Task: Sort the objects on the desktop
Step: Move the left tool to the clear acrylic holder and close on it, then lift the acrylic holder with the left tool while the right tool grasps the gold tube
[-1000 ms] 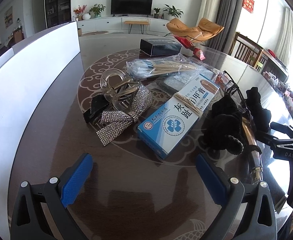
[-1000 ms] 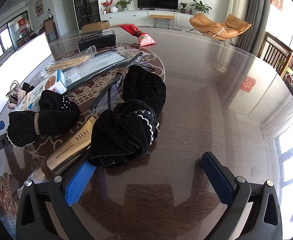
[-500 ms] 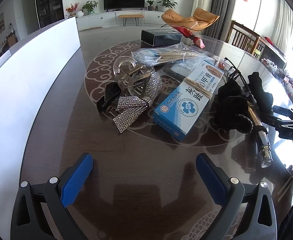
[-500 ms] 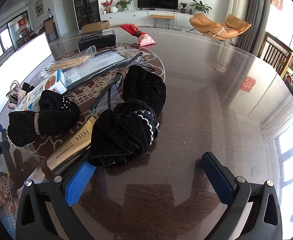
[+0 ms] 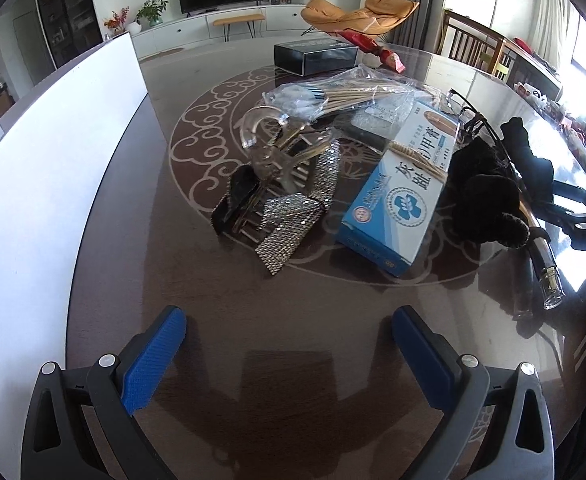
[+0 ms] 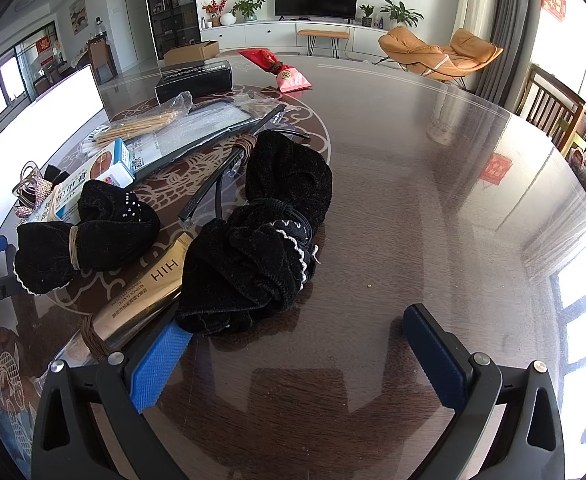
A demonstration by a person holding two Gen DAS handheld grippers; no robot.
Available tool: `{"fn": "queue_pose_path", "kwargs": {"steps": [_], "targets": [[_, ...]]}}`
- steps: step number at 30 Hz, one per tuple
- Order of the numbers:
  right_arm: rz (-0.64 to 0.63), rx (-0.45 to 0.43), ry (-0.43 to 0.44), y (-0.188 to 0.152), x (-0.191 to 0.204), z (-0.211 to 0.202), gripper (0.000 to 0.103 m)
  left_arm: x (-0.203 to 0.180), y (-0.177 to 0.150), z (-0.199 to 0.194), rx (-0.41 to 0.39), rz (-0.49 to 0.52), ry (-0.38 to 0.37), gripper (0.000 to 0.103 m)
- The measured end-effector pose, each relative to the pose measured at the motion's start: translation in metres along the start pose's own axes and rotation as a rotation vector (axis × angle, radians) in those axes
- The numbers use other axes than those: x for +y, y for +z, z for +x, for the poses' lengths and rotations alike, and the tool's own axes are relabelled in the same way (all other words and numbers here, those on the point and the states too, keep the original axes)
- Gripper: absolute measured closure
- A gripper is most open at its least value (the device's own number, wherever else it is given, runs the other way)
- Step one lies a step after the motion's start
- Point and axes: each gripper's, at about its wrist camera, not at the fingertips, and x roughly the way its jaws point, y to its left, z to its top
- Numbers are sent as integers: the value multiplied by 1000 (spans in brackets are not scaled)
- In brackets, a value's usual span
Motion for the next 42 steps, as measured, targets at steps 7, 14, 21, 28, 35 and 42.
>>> {"fn": "queue_pose_path", "kwargs": {"steps": [7,14,21,28,35,42], "targets": [[1,-1,0,-1,0,-1,0,23,6,4,-11,-95,57,0],[2,-1,0,-1,-1,-1,0,16,30,16,-17,-39,34,0],[2,-1,0,-1,-1,-1,0,-5,60,30,1,73,7,0],[2,-1,0,-1,-1,-1,0,-14,65,30,-2,101,35,0],[3,-2,0,-1,-1,-1,0,-8,65,19,-31,77,92,46],[6,-3,1,-1,-1,-2,0,7,39,2,-29,-113,111,47]]}}
